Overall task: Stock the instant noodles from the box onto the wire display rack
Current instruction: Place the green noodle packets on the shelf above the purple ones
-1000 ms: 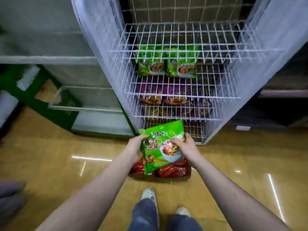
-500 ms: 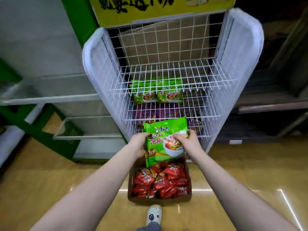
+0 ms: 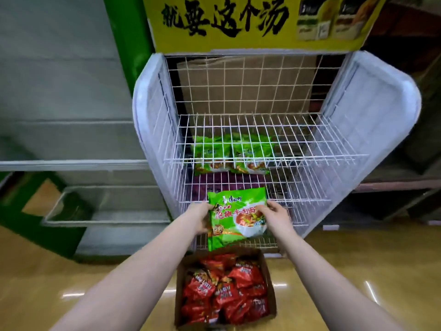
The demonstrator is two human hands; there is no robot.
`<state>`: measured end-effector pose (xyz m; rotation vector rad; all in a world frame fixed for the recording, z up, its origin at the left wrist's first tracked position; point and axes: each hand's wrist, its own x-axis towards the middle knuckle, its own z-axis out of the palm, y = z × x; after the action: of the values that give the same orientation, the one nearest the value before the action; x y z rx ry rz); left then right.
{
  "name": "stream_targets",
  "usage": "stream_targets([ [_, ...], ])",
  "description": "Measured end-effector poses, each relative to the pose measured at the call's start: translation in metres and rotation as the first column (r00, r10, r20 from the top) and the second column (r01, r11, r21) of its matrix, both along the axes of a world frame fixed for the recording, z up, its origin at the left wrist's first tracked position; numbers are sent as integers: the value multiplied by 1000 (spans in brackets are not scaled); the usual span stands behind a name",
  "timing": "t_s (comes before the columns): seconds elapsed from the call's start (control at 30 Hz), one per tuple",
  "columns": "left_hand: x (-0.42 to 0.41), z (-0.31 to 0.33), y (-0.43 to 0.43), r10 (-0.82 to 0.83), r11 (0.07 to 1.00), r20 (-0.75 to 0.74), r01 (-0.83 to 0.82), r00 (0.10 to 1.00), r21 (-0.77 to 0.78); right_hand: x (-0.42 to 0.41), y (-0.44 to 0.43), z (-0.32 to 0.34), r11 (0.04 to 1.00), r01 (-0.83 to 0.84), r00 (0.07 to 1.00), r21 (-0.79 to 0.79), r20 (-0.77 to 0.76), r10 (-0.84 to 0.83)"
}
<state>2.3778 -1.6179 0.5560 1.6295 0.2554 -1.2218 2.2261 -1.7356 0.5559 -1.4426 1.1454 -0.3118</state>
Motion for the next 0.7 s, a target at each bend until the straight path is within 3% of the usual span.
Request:
stream_targets([
  [0.17,43,-31,-5,63,998,31,-63,998,2,45,0,-31,989,31,999,147,29,-36],
  [0.4,95,-45,-54,262,956,138,-237,955,-174,108,-45,-63,981,129,988,148,68,-140],
  [0.5,117,-66,-77,255,965,206,-234,945,-121,140,-65,-77,966,121,974,227,159,-159],
  [0.57,130,-93,-86,267,958,232,-230,936,-172,158,-75,-90,964,116,973,239,168,-158],
  [0.63,133,-105,-92,274,949,282,-210,920,-235,169,-82,-104,977,100,985,188,123,-124],
  [0.7,130,-94,-95,216,967,314,-156,925,-203,176,-87,-107,985,65,993,159,87,-79],
])
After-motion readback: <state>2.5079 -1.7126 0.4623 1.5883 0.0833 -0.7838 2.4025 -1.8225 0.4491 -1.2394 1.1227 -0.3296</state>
